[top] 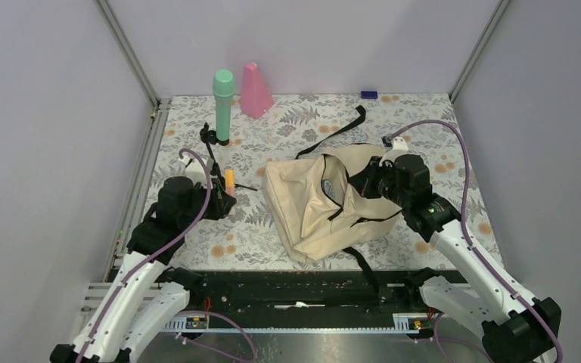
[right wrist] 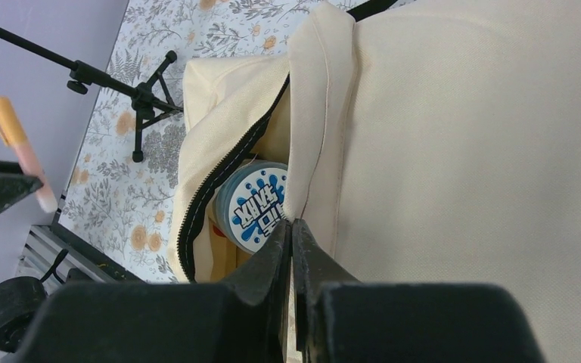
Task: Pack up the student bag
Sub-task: Place the stationery in the student bag.
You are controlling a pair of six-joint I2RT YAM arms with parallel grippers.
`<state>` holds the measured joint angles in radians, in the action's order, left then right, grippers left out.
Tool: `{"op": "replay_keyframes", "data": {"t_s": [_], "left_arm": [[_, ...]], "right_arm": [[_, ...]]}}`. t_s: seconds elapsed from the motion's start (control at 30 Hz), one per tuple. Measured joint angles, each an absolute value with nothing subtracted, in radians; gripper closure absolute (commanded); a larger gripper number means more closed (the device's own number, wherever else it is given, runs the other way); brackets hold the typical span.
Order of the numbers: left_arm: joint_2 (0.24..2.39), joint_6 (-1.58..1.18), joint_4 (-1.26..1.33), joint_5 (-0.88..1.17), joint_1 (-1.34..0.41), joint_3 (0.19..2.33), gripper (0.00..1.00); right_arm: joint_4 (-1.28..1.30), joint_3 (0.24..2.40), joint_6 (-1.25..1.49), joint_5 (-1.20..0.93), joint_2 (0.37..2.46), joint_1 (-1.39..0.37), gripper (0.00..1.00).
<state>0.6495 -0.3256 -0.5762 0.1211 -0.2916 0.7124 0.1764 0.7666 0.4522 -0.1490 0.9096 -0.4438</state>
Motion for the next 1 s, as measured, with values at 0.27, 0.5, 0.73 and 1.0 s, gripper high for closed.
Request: {"op": "replay_keyframes", "data": {"t_s": [0.27,0.5,0.73,1.0], "left_arm": [[0.65,-0.387,-0.57,0.068,-0.616,0.772,0.92],[0.822,-0.448,-0.426,0.0,-0.883,0.892,0.92],[1.098,-0.517,-0.209,0.001,-1.016,0.991,0.93],[1.32,-0.642,0.031,0.015,-1.037,1.09,0.92]], "right_arm": [[0.21,0.788,0.43,-0.142,0.914,-0.444,1.0],[0.22,0.788,0.423,-0.139,0.914,-0.444,1.0],[0.221,0.789,0.424,-0.139,0.914,-0.444,1.0],[0.222,0.789,0.427,-0.139,0.912,-0.444,1.0]]}}
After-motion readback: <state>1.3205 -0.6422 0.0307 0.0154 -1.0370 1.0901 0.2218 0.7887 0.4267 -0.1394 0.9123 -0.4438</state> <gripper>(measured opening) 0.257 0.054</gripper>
